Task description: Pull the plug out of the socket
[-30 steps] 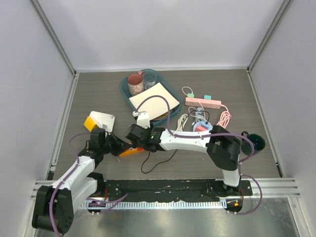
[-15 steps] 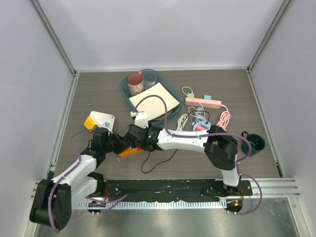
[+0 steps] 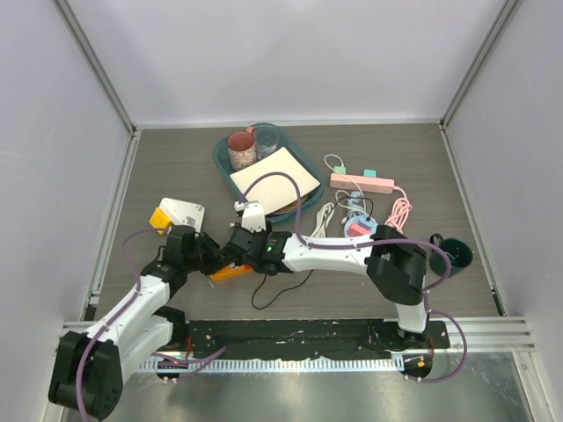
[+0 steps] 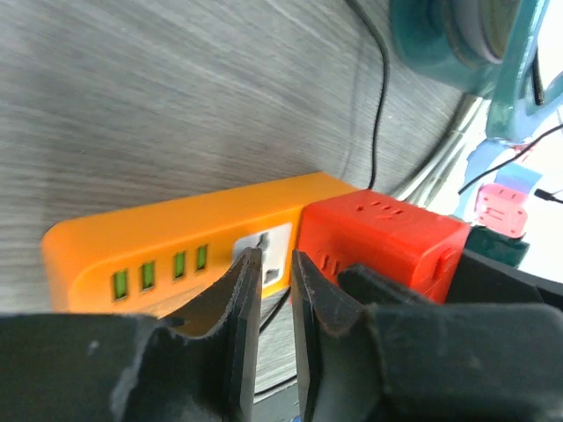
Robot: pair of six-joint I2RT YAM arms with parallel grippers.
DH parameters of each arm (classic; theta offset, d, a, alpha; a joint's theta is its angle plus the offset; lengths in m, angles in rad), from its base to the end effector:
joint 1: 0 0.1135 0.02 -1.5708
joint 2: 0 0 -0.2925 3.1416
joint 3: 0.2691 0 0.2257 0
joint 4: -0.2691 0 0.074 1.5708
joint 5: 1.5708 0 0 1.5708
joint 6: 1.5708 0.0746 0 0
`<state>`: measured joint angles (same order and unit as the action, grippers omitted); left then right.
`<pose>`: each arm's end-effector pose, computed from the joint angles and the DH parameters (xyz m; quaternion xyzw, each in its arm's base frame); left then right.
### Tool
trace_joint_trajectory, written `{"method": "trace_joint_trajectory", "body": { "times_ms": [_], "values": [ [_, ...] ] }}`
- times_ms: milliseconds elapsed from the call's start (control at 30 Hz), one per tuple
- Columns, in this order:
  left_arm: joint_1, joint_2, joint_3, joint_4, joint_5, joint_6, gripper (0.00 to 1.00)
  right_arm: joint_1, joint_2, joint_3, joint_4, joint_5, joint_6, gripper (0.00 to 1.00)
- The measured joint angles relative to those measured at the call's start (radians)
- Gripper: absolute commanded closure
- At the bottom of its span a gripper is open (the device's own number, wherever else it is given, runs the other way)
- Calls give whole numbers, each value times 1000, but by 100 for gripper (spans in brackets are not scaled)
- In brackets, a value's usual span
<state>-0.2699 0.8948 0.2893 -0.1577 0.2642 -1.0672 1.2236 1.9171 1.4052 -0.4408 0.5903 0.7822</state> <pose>0.1447 -0.0603 0.1662 -0.3061 0.8602 -0.3365 0.2306 0.1810 0.3781 0.2236 -0.1132 0.9087 0.0963 0.3901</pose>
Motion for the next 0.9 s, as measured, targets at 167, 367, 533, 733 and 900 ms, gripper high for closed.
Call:
{"method": "trace_joint_trajectory", "body": {
  "times_ms": [167,367,533,733,900],
  "values": [
    [0,-68,20,-145,-2,20,96,-2,-9,-13,4,8,2,92],
    [0,-130,-28,-155,0,-13,100,-2,-11,-19,8,12,6,92],
    [0,-85,-66,-24,23,-53,100,-3,-23,-41,33,10,6,92],
    [-2,33,-27,38,43,-40,100,-9,-35,-64,56,10,4,92],
    [-3,63,-26,75,53,-25,100,-15,-27,-33,11,4,2,92]
  ]
}}
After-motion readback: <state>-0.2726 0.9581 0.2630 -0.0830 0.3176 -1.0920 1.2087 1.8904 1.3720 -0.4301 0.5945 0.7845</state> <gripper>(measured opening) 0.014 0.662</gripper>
